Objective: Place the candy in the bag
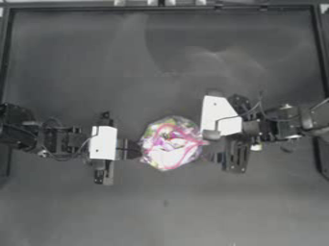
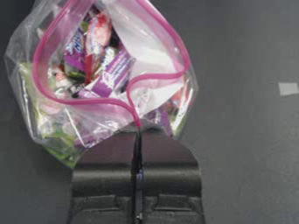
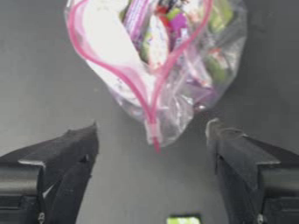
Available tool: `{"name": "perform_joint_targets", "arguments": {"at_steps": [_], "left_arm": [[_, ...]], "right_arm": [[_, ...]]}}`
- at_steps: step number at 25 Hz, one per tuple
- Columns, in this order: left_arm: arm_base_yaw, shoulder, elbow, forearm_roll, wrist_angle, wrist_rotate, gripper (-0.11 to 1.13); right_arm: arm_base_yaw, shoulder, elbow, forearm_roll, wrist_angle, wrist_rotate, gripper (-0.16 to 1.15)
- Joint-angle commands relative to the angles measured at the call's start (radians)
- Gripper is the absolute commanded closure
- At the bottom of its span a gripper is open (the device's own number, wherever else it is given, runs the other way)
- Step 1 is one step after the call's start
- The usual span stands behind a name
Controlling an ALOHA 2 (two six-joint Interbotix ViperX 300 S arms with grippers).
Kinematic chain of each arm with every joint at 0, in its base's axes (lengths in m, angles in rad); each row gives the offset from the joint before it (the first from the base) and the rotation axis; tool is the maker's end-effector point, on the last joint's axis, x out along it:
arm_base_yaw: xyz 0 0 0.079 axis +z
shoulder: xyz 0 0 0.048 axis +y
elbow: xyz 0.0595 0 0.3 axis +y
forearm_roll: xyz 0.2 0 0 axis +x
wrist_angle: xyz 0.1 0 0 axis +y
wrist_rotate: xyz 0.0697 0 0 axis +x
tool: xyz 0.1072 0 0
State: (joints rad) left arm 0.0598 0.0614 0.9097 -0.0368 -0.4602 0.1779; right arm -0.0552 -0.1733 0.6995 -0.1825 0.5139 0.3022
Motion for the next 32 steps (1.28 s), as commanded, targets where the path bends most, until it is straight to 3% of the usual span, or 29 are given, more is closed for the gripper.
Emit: {"name": "perform_joint_targets", "arguments": {"at_steps": [1, 5, 9, 16, 32], "left_arm": [[0.000, -0.028, -0.017, 0.000, -0.002, -0.002, 0.93], [0.000, -0.025, -0.017, -0.002, -0.002, -0.002, 0.93], [0.000, -0.021, -0.017, 0.000, -0.003, -0.002, 0.93], [-0.002, -0.021, -0.017, -0.002, -0.003, -0.002, 0.93], [-0.002, -0.021, -0.017, 0.000, -0.005, 0.000, 0.93]], "right_arm": [[-0.005, -0.058, -0.021, -0.023, 0.092, -0.002, 0.00], [-0.020, -0.074, -0.009, -0.021, 0.195, -0.005, -0.01], [-0.038, -0.074, 0.020, -0.012, 0.209, 0.003, 0.00], [-0.069, -0.074, 0.112, 0.051, 0.132, 0.028, 0.00], [-0.072, -0.074, 0.224, 0.049, 0.049, 0.135, 0.00]]}}
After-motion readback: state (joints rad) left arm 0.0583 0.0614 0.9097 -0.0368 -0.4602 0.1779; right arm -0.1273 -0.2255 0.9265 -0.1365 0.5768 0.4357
